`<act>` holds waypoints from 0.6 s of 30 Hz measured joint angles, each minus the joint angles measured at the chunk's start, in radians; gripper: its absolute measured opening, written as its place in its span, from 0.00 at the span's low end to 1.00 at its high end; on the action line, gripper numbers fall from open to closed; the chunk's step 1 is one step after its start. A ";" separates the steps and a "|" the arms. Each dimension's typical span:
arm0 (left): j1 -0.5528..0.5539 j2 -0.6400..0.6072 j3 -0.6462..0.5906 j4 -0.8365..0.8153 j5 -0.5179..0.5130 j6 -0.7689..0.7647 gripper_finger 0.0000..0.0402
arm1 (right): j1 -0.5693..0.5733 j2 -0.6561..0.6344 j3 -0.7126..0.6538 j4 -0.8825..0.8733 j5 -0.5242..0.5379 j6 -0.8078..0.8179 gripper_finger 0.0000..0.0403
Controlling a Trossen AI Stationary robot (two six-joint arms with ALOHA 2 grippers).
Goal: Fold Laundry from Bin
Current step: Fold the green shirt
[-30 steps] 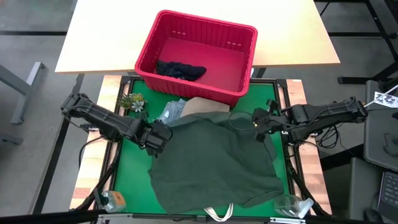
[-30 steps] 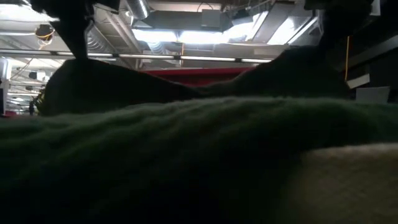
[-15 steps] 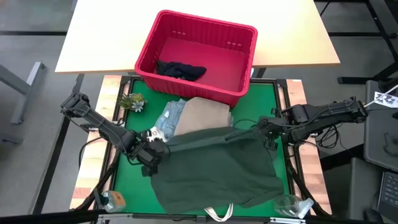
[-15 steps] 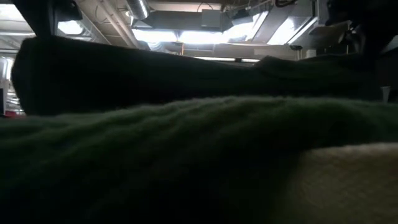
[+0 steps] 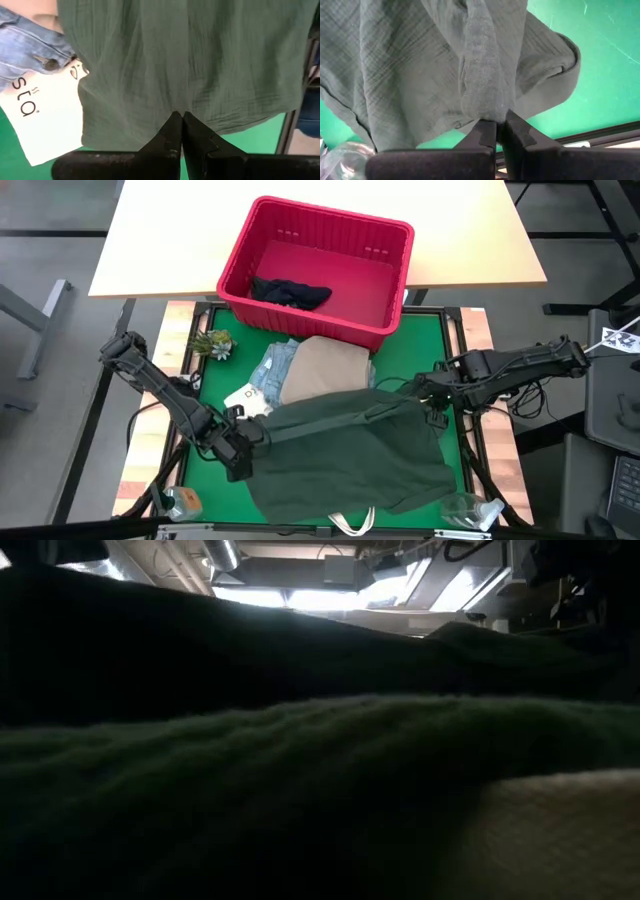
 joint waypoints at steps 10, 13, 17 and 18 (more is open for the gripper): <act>-0.040 0.117 0.000 0.035 0.020 0.003 0.00 | 0.000 0.026 0.000 0.000 -0.141 0.025 0.03; -0.043 0.130 0.000 0.054 0.038 0.005 0.01 | 0.000 0.026 0.000 0.000 -0.163 0.039 0.03; -0.042 0.130 0.000 0.053 0.074 -0.002 0.05 | 0.000 0.026 0.000 -0.001 -0.167 0.039 0.03; -0.043 0.130 0.000 0.053 0.077 -0.011 0.07 | 0.000 0.027 0.000 -0.001 -0.168 0.039 0.04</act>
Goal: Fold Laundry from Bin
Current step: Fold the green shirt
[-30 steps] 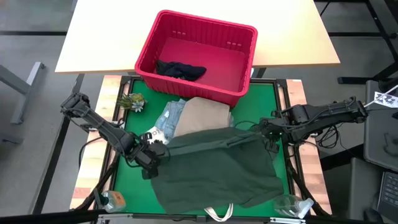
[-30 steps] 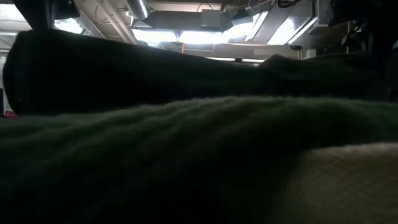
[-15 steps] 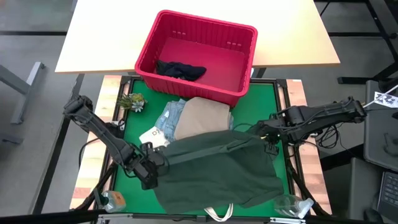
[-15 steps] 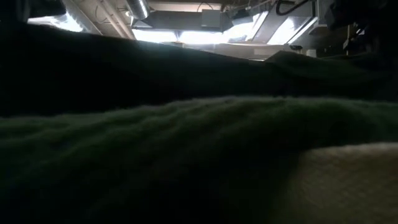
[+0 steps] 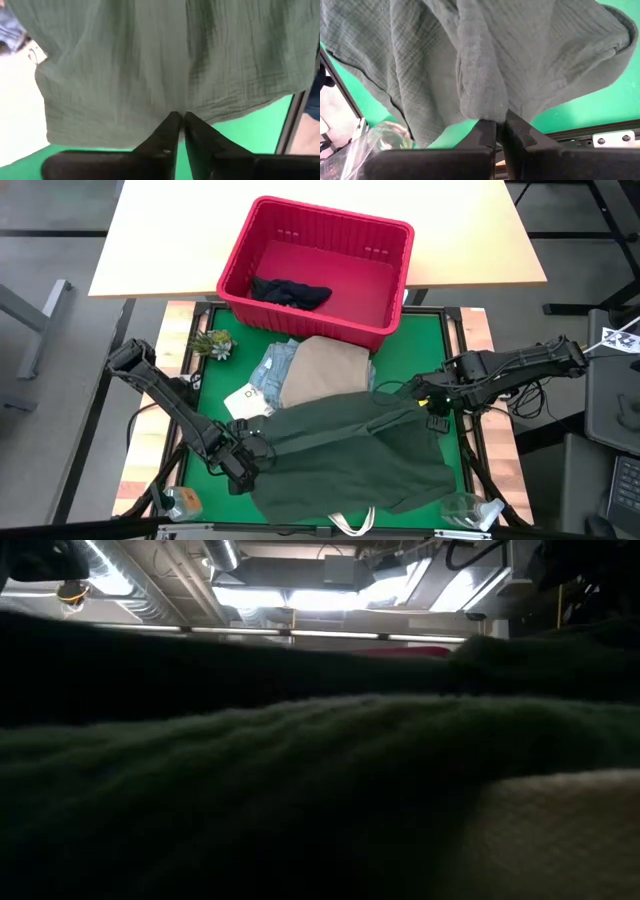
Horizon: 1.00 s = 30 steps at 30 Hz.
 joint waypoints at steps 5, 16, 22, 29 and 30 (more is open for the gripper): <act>0.000 0.000 0.000 0.001 0.017 -0.049 0.14 | 0.000 0.004 0.000 -0.003 -0.034 0.008 0.14; 0.000 0.000 0.000 0.090 0.009 -0.094 0.30 | 0.000 0.004 0.000 -0.002 -0.034 0.037 0.46; -0.004 0.000 0.000 0.235 -0.057 -0.094 0.31 | 0.000 0.004 0.000 0.003 -0.043 0.082 0.52; -0.026 0.025 0.000 0.389 -0.116 -0.094 0.31 | 0.107 0.004 0.000 0.053 -0.060 0.116 0.52; -0.027 0.034 0.000 0.400 -0.116 -0.094 0.31 | 0.132 0.004 0.000 0.077 -0.060 0.133 0.52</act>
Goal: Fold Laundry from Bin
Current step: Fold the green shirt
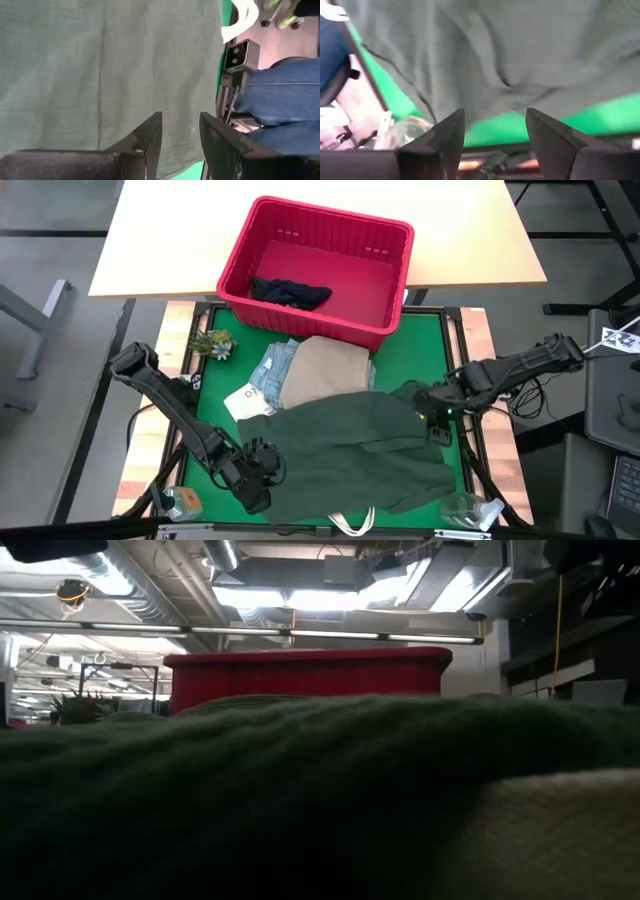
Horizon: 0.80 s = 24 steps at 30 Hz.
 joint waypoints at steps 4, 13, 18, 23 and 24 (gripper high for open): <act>0.000 0.025 0.000 0.005 0.002 0.000 0.31 | 0.113 0.005 0.000 0.134 0.008 0.085 0.52; 0.006 0.036 0.000 0.037 0.004 0.008 0.31 | 0.385 0.114 0.000 0.392 0.136 0.125 0.52; 0.006 0.036 0.000 0.046 0.003 0.008 0.31 | 0.488 0.228 0.000 0.458 0.142 0.125 0.52; 0.006 0.036 0.000 0.047 0.003 0.008 0.31 | 0.549 0.353 0.000 0.483 0.138 0.125 0.52; 0.006 0.036 0.000 0.047 0.003 0.008 0.31 | 0.558 0.378 0.000 0.483 0.129 0.125 0.52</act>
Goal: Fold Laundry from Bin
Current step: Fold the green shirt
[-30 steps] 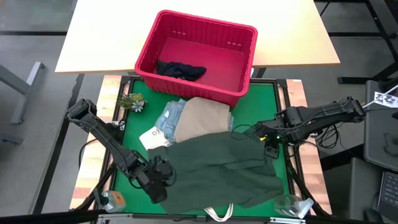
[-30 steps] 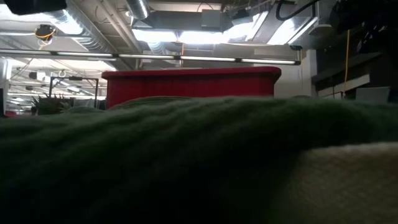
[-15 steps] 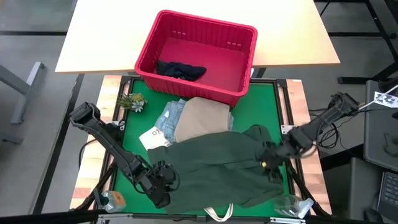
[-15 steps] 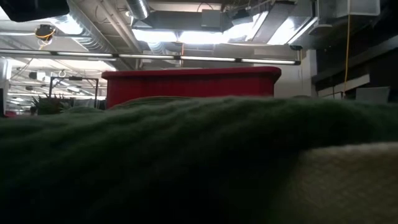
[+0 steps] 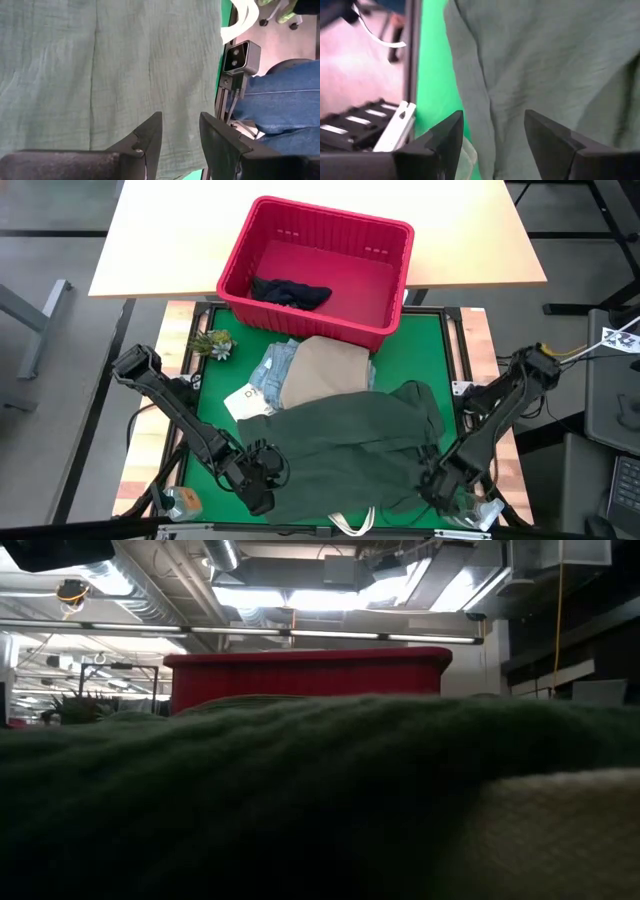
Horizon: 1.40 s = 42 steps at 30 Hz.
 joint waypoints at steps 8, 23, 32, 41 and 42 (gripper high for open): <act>0.000 0.000 0.000 0.001 0.000 0.000 0.31 | 0.019 0.139 0.000 0.042 -0.089 -0.005 0.52; 0.000 0.000 0.000 0.003 0.000 0.001 0.31 | 0.017 0.264 0.002 0.101 -0.065 -0.016 0.52; -0.029 0.014 0.000 0.072 0.006 -0.005 0.31 | 0.016 0.285 0.004 0.094 -0.048 -0.016 0.37; -0.073 0.141 0.000 0.271 0.008 -0.003 0.31 | 0.016 0.287 0.003 0.102 -0.049 -0.017 0.07; -0.078 0.158 0.000 0.291 0.008 -0.001 0.31 | 0.016 0.287 0.003 0.102 -0.049 -0.017 0.05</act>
